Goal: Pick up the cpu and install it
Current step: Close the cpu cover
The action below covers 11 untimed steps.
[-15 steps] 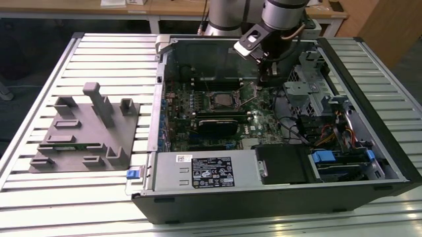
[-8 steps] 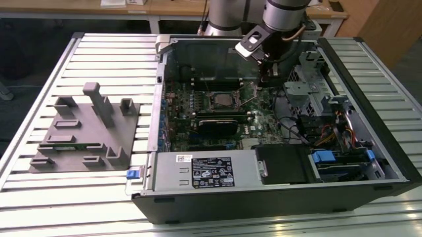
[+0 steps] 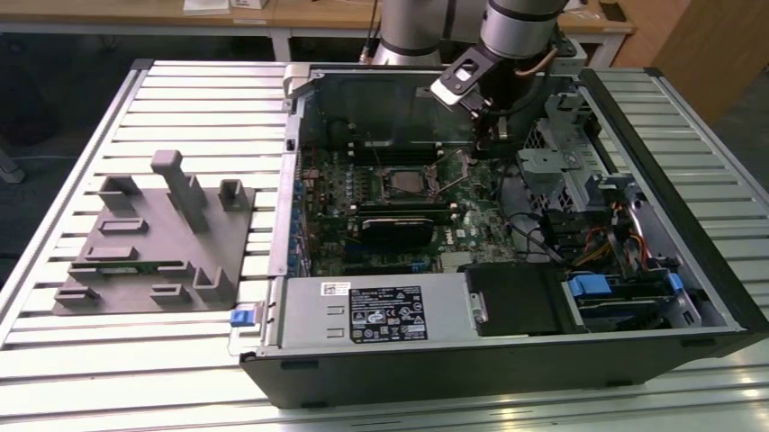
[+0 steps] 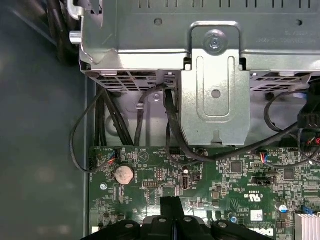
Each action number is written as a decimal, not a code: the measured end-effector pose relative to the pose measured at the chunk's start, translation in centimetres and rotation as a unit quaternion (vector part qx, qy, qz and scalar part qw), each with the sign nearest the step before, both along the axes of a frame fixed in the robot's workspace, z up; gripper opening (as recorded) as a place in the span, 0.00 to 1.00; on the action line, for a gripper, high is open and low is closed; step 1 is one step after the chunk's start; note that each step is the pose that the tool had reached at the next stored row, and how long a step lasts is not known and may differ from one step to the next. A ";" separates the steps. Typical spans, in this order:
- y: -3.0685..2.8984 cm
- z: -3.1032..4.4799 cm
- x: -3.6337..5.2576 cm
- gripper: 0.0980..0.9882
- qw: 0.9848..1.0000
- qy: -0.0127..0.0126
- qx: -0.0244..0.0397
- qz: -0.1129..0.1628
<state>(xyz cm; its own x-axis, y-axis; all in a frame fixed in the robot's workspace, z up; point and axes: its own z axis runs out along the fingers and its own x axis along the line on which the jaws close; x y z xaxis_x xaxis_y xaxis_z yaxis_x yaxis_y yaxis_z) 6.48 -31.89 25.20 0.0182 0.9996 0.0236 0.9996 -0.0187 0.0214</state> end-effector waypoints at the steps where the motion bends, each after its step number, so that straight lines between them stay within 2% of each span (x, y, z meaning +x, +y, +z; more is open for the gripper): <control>1: 0.04 -0.07 0.02 0.01 1.000 0.000 0.000 0.000; 11: 0.33 -1.19 0.17 0.01 1.000 0.002 0.000 0.000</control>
<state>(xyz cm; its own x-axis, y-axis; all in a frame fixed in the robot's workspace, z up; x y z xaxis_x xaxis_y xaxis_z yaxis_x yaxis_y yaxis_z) 6.64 -31.56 24.02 0.0183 0.9996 0.0235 0.9997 -0.0187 0.0171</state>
